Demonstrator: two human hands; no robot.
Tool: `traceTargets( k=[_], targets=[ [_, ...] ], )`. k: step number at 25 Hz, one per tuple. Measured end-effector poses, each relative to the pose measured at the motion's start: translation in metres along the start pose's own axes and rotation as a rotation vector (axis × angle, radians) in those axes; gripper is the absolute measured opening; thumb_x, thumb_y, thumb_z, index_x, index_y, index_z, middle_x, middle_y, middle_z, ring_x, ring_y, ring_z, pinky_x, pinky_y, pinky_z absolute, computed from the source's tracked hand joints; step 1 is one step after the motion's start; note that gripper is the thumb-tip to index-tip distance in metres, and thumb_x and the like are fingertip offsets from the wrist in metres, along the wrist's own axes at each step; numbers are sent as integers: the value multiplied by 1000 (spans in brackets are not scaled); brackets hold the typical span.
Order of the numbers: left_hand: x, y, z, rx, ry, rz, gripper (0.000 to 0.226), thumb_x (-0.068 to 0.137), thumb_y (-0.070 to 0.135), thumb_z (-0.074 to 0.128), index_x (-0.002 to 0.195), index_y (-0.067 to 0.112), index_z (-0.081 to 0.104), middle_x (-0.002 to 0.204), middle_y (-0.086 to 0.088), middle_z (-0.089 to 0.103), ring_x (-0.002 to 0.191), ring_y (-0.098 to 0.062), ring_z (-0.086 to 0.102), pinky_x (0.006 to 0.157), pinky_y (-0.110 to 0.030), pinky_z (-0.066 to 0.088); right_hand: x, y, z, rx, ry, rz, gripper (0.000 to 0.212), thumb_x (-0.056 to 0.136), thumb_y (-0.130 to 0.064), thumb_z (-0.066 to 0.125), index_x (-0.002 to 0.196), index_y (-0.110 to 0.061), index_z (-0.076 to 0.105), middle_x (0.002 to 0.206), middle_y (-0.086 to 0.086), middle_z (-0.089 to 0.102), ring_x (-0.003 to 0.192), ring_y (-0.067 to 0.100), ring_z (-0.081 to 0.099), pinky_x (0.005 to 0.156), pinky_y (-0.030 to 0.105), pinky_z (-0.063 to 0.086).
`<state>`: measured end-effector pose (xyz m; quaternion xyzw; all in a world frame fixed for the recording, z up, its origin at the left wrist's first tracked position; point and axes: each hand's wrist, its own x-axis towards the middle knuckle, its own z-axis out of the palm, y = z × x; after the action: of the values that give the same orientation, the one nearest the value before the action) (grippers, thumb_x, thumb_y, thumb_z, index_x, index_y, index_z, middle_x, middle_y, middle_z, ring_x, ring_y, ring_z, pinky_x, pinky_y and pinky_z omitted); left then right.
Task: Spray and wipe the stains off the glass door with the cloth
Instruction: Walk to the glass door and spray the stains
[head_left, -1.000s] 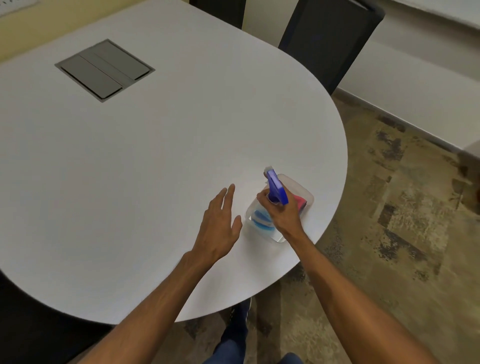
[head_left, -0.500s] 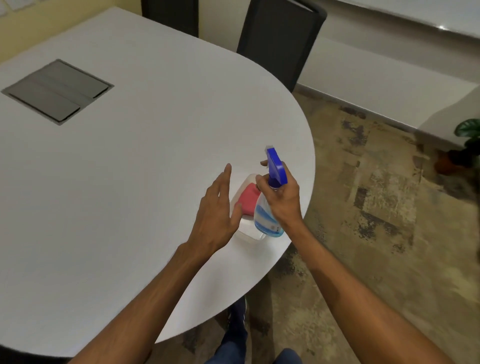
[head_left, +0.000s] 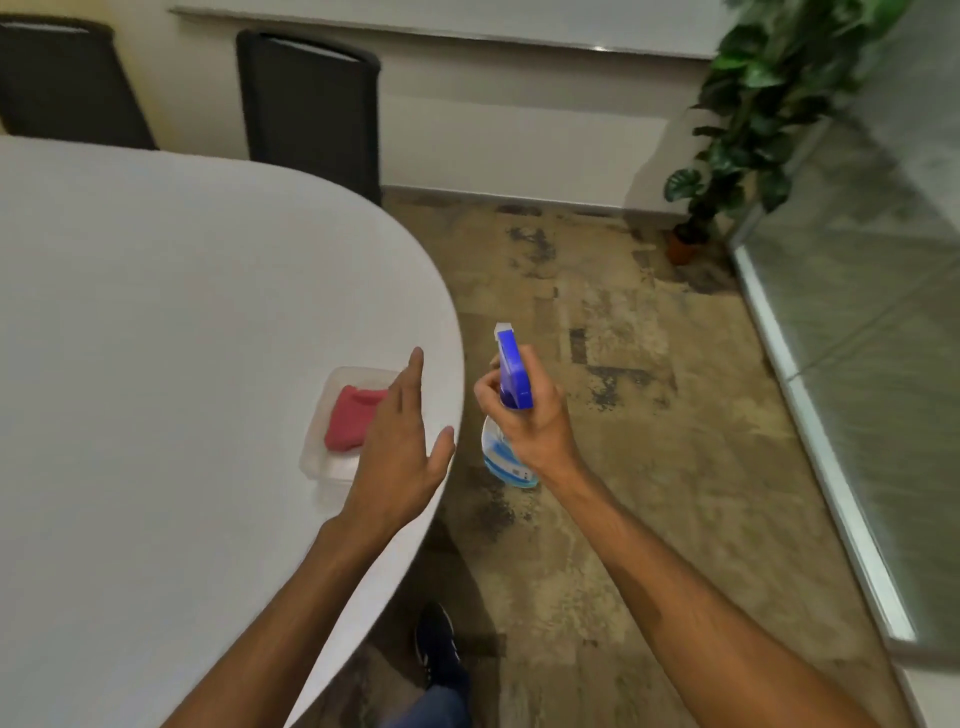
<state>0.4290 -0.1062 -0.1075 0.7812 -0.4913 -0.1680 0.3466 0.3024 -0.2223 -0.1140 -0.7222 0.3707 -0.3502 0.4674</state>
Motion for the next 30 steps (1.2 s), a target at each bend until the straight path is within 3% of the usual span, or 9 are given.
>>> traceTargets(
  k=[1, 4, 5, 9, 12, 17, 21, 25, 30],
  targets=[
    [-4, 13, 9, 9, -18, 55, 89, 96, 31, 62, 159, 31, 0, 169, 4, 15, 150, -21, 31, 120, -38, 28, -10, 1, -19, -11, 25, -8, 19, 95, -13, 72, 106, -13, 56, 82, 9, 67, 67, 16, 64, 68, 21, 57],
    [-20, 57, 35, 11, -86, 191, 89, 96, 24, 61, 161, 24, 0, 169, 1, 15, 149, -18, 27, 119, -26, 22, -44, 8, -77, -35, 113, 1, 17, 94, -16, 68, 102, -18, 53, 77, 14, 68, 70, 35, 68, 74, 49, 60],
    [-25, 72, 43, 8, -100, 217, 91, 95, 24, 62, 161, 25, 0, 168, 0, 17, 148, -18, 29, 118, -27, 23, -56, 10, -95, -40, 164, 11, 18, 93, -16, 69, 101, -19, 53, 76, 14, 68, 70, 37, 68, 74, 51, 58],
    [-60, 136, 81, 17, -179, 345, 96, 92, 24, 64, 160, 28, -4, 165, -2, 24, 146, -20, 32, 121, -39, 32, -122, 11, -166, -73, 404, 61, 24, 90, -27, 73, 99, -21, 52, 76, 9, 66, 70, 33, 68, 73, 52, 56],
    [-94, 182, 110, 37, -225, 459, 98, 92, 26, 64, 160, 29, -7, 166, -2, 22, 147, -22, 32, 119, -40, 31, -179, 8, -216, -92, 550, 76, 31, 89, -40, 73, 97, -21, 50, 74, 11, 63, 68, 36, 66, 70, 53, 55],
    [-157, 258, 164, 62, -342, 653, 98, 92, 28, 63, 160, 28, -8, 162, -7, 27, 144, -24, 35, 118, -41, 33, -285, 6, -294, -71, 775, 106, 23, 91, -36, 69, 94, -21, 52, 78, 15, 62, 67, 42, 63, 70, 57, 55],
    [-209, 310, 208, 101, -461, 815, 83, 93, 30, 62, 160, 17, 13, 163, -13, 24, 149, -30, 28, 119, -50, 33, -369, 3, -344, -59, 980, 119, 14, 90, -28, 71, 98, -20, 63, 83, 5, 68, 67, 35, 66, 68, 58, 57],
    [-257, 360, 251, 138, -529, 985, 62, 95, 36, 59, 150, 15, 39, 160, -13, 31, 146, -31, 31, 113, -50, 36, -445, -1, -386, -129, 1146, 183, 17, 89, -33, 69, 96, -19, 63, 81, 9, 65, 66, 40, 63, 69, 58, 56],
    [-321, 428, 303, 56, -637, 1190, 57, 94, 39, 54, 144, 13, 48, 153, -11, 43, 143, -29, 38, 111, -48, 38, -530, -10, -434, -212, 1363, 251, 23, 91, -32, 68, 90, -12, 58, 79, 17, 61, 65, 45, 58, 68, 55, 54]
  ],
)
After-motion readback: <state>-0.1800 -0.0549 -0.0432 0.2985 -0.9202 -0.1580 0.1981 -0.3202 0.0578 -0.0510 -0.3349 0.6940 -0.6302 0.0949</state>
